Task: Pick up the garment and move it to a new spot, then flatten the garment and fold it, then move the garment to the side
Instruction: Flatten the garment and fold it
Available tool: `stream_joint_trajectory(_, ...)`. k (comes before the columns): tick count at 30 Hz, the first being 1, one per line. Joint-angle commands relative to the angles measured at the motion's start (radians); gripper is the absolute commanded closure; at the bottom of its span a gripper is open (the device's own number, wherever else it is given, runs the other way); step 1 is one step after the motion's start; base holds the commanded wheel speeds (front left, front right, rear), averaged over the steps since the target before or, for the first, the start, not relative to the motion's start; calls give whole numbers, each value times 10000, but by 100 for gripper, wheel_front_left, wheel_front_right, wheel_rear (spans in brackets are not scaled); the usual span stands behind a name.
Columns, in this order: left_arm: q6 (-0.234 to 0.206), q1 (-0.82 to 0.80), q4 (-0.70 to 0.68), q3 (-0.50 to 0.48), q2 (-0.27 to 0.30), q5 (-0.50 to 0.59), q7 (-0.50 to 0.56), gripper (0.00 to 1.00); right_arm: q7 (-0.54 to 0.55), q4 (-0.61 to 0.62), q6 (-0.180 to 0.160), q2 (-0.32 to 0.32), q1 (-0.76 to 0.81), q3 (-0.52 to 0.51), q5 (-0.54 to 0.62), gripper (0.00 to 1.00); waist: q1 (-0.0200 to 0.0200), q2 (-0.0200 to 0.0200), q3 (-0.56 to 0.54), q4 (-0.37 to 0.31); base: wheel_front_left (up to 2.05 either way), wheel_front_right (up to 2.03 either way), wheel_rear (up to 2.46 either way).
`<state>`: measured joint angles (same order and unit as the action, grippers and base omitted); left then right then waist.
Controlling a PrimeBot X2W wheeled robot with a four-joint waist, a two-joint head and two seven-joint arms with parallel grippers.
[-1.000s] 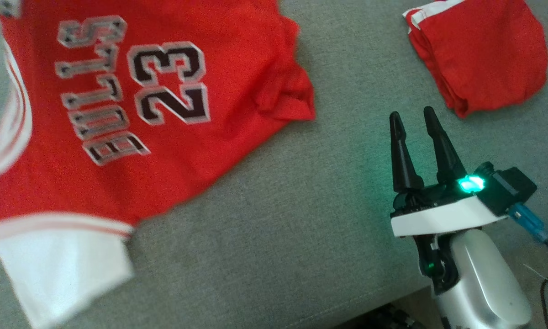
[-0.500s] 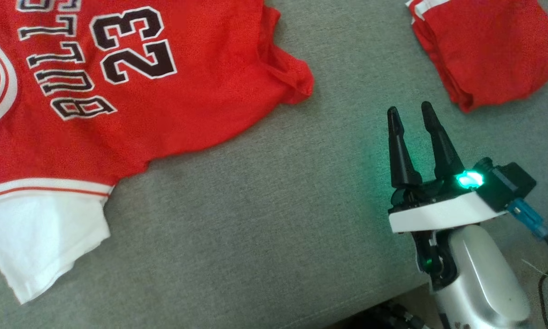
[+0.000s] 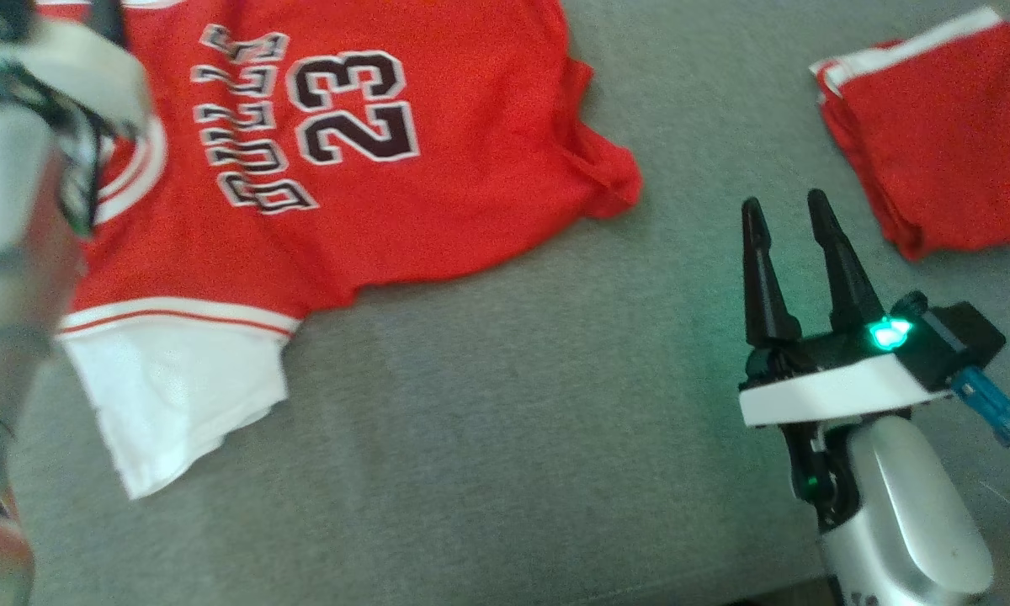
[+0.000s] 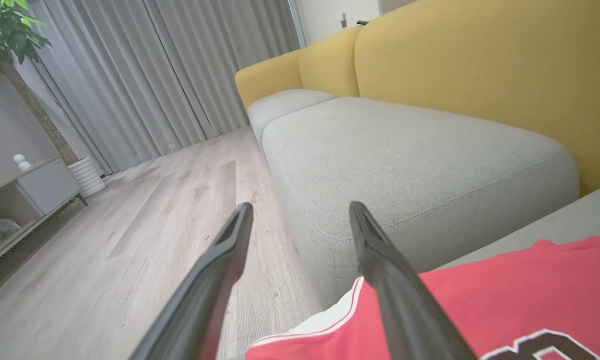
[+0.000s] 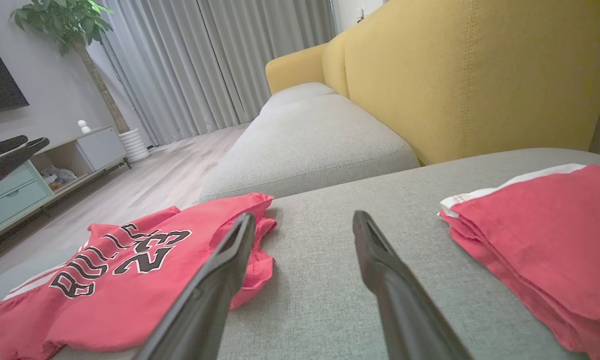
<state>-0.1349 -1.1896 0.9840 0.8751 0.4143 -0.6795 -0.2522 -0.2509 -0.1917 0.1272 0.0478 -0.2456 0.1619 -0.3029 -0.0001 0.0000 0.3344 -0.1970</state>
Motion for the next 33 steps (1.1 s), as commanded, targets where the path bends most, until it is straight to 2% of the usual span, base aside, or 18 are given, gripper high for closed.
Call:
stream_joint_trajectory(1, -145, -36, -544, -492, 360, -11, -88, 0, -109, 249, 35, 24, 177, 121, 113, 0, 1, 0, -487, 556, 0, 0, 0)
stream_joint_trajectory(2, -254, 381, -1038, -732, 364, -16, -89, 0, -109, 224, 35, 24, 237, 44, 178, 0, 1, 0, -601, 709, 0, 0, 0)
stream_joint_trajectory(5, -213, 1886, -2692, -1325, 250, 1, -92, 0, -109, 259, 35, 24, 451, -260, 308, 0, 1, 0, -949, 1227, 0, 0, 0)
stream_joint_trajectory(11, -1048, 4961, -5533, -2448, -56, 617, -93, 0, -109, 199, 35, 24, 813, -720, 663, 0, 1, 0, -1480, 2063, 0, 0, 0)
stream_joint_trajectory(15, -1554, 6731, -6814, -3004, -343, 1239, -94, 0, -109, 189, 35, 24, 1040, -939, 715, 0, 1, 0, -1744, 2388, 0, 0, 0)
stream_joint_trajectory(20, -1896, 8118, -7625, -3473, -800, 1927, -94, 0, -109, 192, 35, 24, 1305, -1010, 742, 0, 1, 0, -1903, 2598, 0, 0, 0)
stream_joint_trajectory(24, -1852, 9086, -7907, -3762, -1329, 2583, -94, 0, -109, 161, 35, 24, 1443, -1131, 773, 0, 1, 0, -1877, 2745, 0, 0, 0)
stream_joint_trajectory(28, -1643, 9358, -8021, -4349, -1797, 2904, -94, 0, -109, 22, 35, 24, 1322, -1324, 981, 0, 1, 0, -1693, 2876, 0, 0, 0)
stream_joint_trajectory(33, -1165, 9260, -7908, -4738, -2144, 3377, -95, 0, 55, -1287, 35, 24, 615, -1433, 1229, 0, 1, 0, -1360, 3002, 0, 0, 0)
